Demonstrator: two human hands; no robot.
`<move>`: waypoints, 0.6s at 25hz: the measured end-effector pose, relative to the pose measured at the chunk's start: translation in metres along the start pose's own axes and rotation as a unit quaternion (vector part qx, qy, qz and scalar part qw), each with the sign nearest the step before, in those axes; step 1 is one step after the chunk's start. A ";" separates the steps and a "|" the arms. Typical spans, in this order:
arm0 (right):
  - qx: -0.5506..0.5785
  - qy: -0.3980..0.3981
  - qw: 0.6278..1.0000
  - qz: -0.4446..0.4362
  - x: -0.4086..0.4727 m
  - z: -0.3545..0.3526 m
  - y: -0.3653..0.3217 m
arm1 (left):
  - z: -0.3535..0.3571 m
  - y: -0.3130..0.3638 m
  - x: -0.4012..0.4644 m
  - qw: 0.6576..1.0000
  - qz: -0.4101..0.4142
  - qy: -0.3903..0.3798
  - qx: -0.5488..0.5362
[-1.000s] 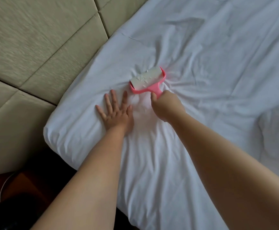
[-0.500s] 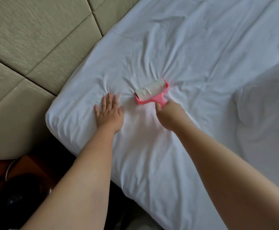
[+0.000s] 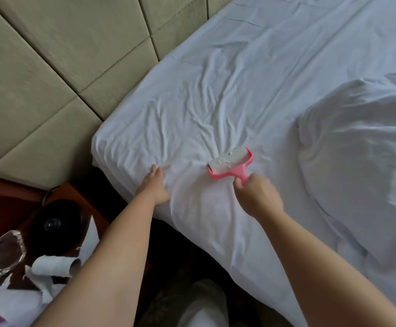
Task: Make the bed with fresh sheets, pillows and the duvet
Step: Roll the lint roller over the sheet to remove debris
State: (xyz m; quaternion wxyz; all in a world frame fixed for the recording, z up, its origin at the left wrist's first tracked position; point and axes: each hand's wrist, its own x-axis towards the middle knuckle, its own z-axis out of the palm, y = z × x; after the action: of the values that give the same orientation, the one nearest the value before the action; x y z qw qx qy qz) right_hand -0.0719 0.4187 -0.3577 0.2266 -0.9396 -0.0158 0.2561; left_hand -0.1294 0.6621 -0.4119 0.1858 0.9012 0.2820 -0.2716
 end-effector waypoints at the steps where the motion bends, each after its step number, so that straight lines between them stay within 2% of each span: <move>1: -0.003 -0.006 1.000 -0.015 -0.005 0.006 -0.005 | 0.002 -0.004 -0.003 1.000 -0.022 -0.008 0.012; 5: -0.028 -0.039 0.998 -0.034 -0.003 0.043 -0.023 | 0.004 -0.011 0.007 0.996 -0.038 -0.038 0.067; 11: -0.028 -0.016 0.998 -0.047 0.055 0.063 -0.076 | -0.010 -0.014 0.038 0.987 -0.034 -0.069 0.138; 15: -0.022 -0.008 0.998 -0.058 0.092 0.072 -0.116 | -0.005 -0.022 0.052 0.988 -0.013 -0.036 0.148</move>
State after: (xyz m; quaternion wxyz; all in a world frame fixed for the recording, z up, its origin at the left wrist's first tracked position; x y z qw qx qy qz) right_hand -0.0169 0.5668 -0.4062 0.2205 -0.9398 -0.0777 0.2492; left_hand -0.1046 0.7025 -0.4429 0.0570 0.9046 0.2432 -0.3454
